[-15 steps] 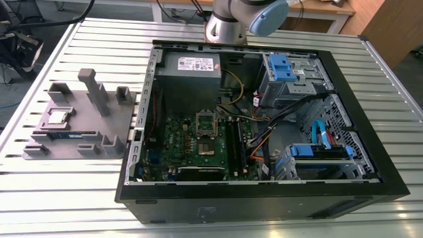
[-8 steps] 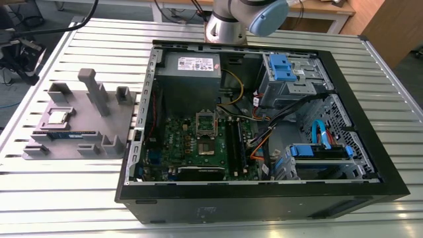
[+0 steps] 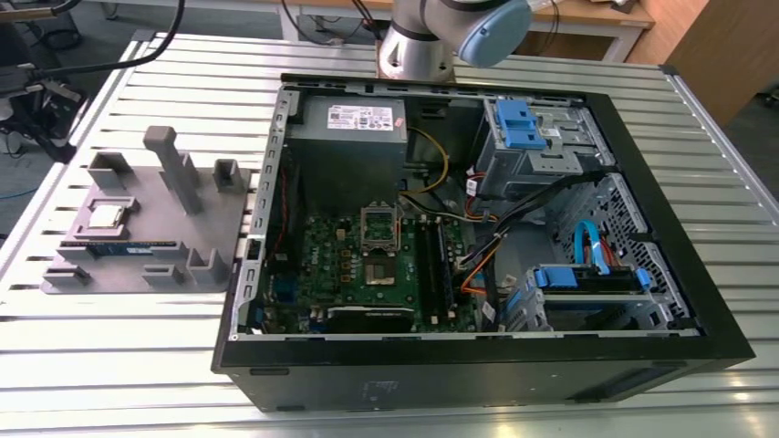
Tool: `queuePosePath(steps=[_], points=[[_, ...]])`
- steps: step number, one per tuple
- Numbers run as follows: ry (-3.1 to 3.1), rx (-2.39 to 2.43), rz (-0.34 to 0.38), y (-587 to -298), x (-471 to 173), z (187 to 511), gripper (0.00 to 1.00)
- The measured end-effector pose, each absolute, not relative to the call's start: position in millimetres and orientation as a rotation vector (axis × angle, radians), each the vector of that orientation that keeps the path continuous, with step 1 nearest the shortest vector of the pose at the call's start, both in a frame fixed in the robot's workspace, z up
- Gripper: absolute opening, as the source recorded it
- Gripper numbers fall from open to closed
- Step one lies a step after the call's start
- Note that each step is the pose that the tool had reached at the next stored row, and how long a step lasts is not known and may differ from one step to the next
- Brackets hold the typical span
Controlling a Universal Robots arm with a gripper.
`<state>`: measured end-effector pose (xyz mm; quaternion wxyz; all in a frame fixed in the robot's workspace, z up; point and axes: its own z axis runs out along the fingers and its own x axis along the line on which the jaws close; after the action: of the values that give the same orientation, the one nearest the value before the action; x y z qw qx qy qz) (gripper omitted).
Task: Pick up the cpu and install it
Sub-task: 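Pick up the cpu and move it towards the insertion slot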
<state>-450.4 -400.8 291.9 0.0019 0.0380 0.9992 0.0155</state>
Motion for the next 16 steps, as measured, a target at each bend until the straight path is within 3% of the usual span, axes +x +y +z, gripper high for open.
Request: queuePosePath(steps=[16], points=[[3.135,0.119,0.049,-400.8,-451.3,283.3,0.11]])
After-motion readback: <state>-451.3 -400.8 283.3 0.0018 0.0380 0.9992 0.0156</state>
